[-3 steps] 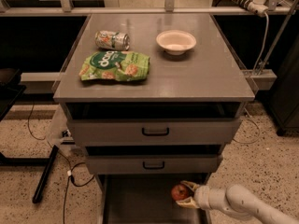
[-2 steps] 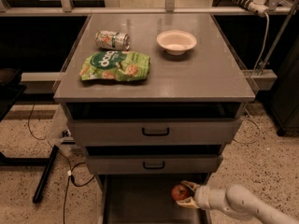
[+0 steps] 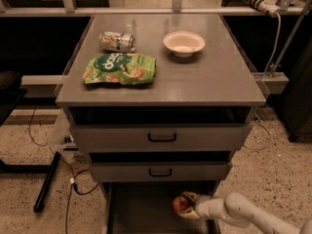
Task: Place apple into bottom drawer
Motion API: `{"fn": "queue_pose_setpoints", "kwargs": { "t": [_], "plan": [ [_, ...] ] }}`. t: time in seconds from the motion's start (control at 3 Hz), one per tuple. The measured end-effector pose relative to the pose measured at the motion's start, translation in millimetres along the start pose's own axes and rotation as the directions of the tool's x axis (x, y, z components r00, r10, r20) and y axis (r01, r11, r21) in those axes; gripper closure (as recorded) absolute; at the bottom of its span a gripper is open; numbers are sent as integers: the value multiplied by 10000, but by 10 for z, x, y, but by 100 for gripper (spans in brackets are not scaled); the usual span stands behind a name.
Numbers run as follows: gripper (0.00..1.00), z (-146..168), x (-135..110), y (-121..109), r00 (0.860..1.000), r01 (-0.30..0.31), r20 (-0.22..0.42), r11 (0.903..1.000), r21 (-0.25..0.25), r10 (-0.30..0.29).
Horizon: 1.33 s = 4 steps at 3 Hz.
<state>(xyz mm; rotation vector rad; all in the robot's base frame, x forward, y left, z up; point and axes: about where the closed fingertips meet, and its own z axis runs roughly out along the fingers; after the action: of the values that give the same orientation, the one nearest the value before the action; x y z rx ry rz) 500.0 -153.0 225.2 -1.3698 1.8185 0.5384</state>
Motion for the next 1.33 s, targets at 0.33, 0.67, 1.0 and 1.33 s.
{"fn": "queue_pose_setpoints", "kwargs": {
  "t": [0.33, 0.67, 1.0, 1.33],
  "plan": [
    [100, 271, 219, 25, 9999, 154, 5, 9997, -172, -154],
    [100, 476, 367, 36, 9995, 318, -13, 9993, -195, -319],
    [100, 643, 428, 15, 9987, 501, -50, 9987, -57, -502],
    [100, 777, 521, 17, 9983, 515, -284, 9986, 106, -512]
  ]
}}
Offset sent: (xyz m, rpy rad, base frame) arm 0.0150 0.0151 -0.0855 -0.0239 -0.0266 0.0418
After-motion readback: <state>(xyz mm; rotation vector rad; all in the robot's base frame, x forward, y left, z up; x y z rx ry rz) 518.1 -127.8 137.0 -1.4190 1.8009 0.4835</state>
